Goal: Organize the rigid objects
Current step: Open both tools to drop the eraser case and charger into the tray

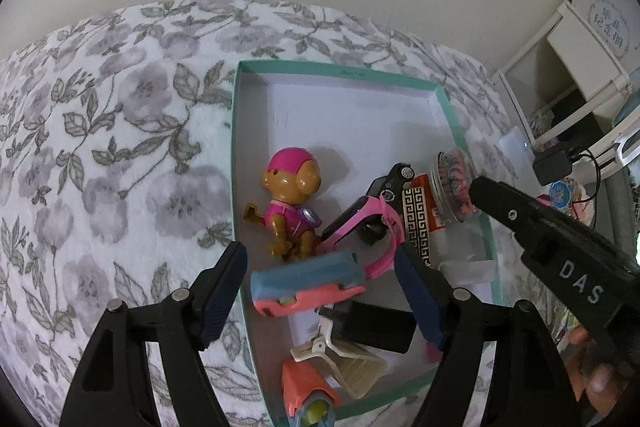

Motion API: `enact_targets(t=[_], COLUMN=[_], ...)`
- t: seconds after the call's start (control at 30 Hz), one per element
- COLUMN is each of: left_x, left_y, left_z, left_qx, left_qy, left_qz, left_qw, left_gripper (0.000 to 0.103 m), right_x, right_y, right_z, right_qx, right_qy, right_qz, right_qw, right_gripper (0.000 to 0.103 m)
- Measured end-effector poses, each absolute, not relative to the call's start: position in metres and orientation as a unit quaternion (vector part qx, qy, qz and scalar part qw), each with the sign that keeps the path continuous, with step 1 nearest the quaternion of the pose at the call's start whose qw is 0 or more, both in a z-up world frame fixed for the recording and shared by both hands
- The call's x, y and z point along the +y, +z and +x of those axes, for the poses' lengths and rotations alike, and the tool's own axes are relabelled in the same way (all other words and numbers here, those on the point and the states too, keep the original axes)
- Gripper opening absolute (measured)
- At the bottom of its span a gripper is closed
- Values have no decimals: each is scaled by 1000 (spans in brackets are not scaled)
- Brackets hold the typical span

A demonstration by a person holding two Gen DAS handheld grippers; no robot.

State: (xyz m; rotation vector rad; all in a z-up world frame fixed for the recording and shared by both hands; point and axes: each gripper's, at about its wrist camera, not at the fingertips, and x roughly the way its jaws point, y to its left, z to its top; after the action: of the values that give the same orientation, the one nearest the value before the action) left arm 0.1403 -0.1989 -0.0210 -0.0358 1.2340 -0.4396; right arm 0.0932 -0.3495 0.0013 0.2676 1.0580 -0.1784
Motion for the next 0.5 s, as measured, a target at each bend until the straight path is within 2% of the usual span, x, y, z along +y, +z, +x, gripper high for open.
enact_targets(t=[0.4, 0.5], left_x=[-154, -143], left_y=[-7, -12], left_z=[160, 163], left_qx=[550, 550], left_qy=[-116, -90], left_qz=[-45, -48], left_qw=[826, 829], left_gripper=[77, 84], right_x=[-345, -341], right_y=[-9, -11], right_z=[99, 101], right_qx=[513, 517], right_qy=[-90, -92], right_qz=[121, 113], right_qw=[845, 844], right_gripper=[22, 23])
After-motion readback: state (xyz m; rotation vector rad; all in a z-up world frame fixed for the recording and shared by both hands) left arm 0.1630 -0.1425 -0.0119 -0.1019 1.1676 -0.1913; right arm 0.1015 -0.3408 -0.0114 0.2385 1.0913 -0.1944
